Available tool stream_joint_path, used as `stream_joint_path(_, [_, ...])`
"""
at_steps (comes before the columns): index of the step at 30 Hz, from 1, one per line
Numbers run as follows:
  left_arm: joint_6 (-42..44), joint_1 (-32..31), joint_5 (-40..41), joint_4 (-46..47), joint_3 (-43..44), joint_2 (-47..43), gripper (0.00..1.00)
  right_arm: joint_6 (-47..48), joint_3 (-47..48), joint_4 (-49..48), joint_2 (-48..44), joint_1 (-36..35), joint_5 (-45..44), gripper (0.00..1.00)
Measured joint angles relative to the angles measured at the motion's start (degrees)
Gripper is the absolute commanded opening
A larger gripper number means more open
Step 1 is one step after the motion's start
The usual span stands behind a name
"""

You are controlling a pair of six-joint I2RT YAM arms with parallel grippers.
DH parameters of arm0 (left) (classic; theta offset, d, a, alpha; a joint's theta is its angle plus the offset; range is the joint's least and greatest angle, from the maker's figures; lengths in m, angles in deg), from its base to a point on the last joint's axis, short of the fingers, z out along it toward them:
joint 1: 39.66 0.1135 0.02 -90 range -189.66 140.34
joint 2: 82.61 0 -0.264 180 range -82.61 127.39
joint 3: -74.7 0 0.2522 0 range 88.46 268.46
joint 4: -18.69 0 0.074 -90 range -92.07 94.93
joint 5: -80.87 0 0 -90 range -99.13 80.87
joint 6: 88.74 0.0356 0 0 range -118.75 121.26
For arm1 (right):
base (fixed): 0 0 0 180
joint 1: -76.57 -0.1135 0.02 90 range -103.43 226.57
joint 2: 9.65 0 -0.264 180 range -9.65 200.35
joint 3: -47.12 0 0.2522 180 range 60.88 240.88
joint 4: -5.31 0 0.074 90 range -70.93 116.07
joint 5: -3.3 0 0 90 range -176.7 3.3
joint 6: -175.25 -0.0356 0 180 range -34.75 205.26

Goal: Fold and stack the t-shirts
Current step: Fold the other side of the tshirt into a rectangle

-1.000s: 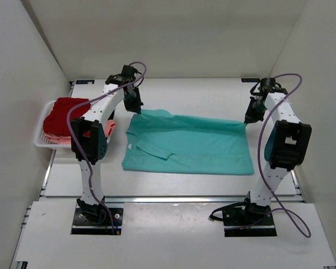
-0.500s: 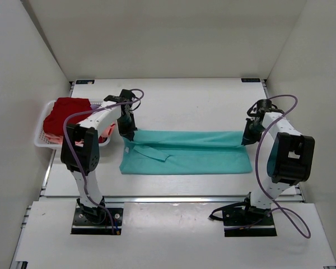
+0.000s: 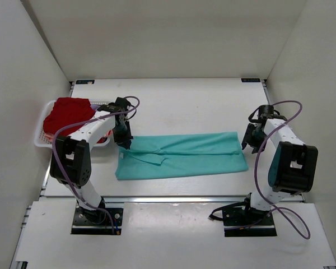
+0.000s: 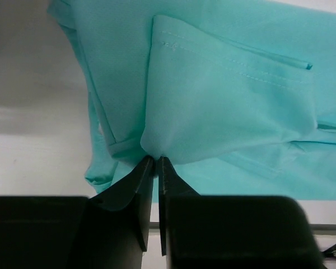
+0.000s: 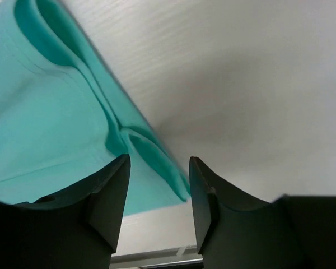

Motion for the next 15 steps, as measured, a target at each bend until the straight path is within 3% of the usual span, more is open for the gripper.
stream_joint_path(5, [-0.5,0.8,0.0,0.2,-0.5,-3.3,0.25,0.2,2.1,1.3,-4.5,-3.7,-2.5,0.41])
stream_joint_path(7, [-1.3,0.6,0.1,0.4,-0.5,-4.6,0.25,0.9,4.3,0.7,-3.4,-6.5,-1.1,0.29])
stream_joint_path(8, [-1.6,0.3,0.0,0.7,-0.5,-5.1,0.25,1.2,5.4,0.0,-2.4,-7.7,-0.1,0.12])
stream_joint_path(9, [-2.1,0.0,-0.1,1.0,-0.5,-5.4,0.25,1.6,6.3,-0.7,-1.3,-8.7,0.9,0.03])
stream_joint_path(10, [-2.6,-0.3,-0.5,1.5,-0.5,-5.7,0.26,1.8,7.0,-1.5,0.0,-9.6,2.1,0.0])
stream_joint_path(15, [-6.1,-2.5,-2.6,4.4,-2.4,-6.6,0.22,2.1,8.0,-4.5,6.7,-10.5,6.8,0.0])
